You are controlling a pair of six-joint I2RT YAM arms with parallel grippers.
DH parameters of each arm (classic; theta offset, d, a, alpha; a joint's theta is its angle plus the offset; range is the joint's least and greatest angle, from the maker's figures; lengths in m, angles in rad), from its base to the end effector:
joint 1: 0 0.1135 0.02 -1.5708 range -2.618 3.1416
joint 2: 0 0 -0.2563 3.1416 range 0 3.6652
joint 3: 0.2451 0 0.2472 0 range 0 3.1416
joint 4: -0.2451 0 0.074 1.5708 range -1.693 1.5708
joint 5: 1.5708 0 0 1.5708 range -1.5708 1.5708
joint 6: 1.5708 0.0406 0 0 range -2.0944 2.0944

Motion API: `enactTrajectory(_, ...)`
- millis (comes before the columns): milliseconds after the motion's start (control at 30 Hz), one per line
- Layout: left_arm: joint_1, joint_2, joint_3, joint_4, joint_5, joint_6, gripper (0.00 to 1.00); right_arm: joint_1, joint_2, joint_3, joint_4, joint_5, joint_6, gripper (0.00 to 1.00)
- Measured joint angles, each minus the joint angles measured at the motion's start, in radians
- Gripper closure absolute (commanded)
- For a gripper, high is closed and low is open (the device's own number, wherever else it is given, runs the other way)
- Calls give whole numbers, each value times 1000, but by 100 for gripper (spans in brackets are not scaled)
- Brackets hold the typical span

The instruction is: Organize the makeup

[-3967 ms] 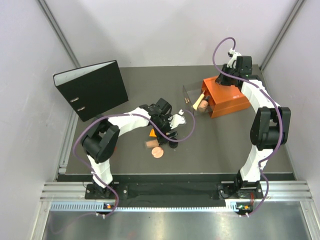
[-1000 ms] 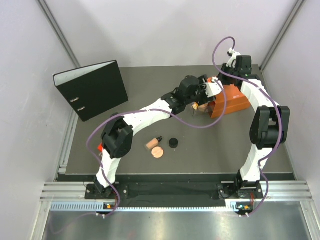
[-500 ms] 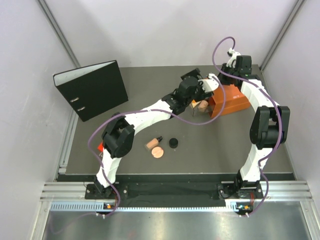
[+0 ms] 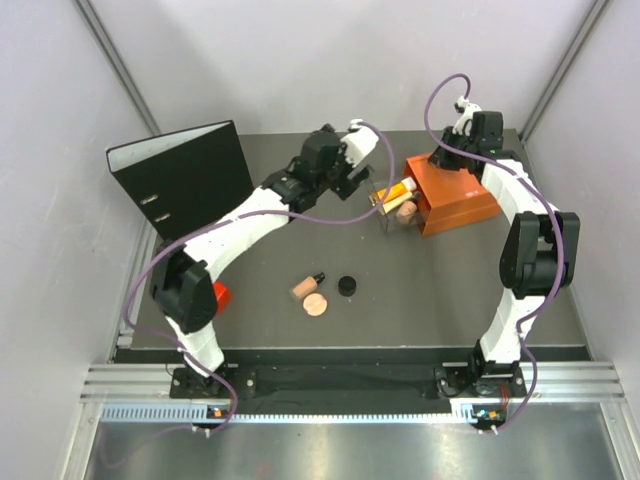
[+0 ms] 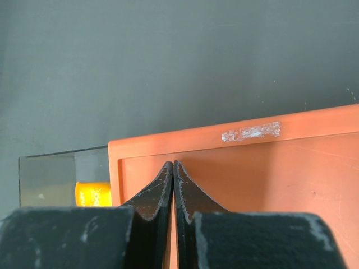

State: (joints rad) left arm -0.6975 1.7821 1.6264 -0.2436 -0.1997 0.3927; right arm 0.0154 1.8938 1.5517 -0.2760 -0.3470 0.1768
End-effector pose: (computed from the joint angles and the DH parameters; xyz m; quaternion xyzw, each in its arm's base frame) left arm 0.3308 -0.2667 0.3419 0.3828 0.7376 -0.0014 0.5563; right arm 0.4386 0.0206 0.2676 -0.0083 0.8789 0.1960 0.4349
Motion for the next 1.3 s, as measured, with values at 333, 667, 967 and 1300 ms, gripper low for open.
enactTrajectory(333, 13, -91, -256, -259, 180, -183, 1, 0, 0, 0, 4, -6, 2, 100)
enactTrajectory(667, 7, -111, -397, -378, 281, -304, 1, -1, 0, -8, 19, -15, 3, 100)
enactTrajectory(967, 5, -111, -414, -467, 319, -332, 7, -1, 0, -13, 30, -20, 8, 100)
enactTrajectory(1300, -2, -91, -472, -525, 336, -336, 25, -1, 0, -14, 31, -21, 8, 100)
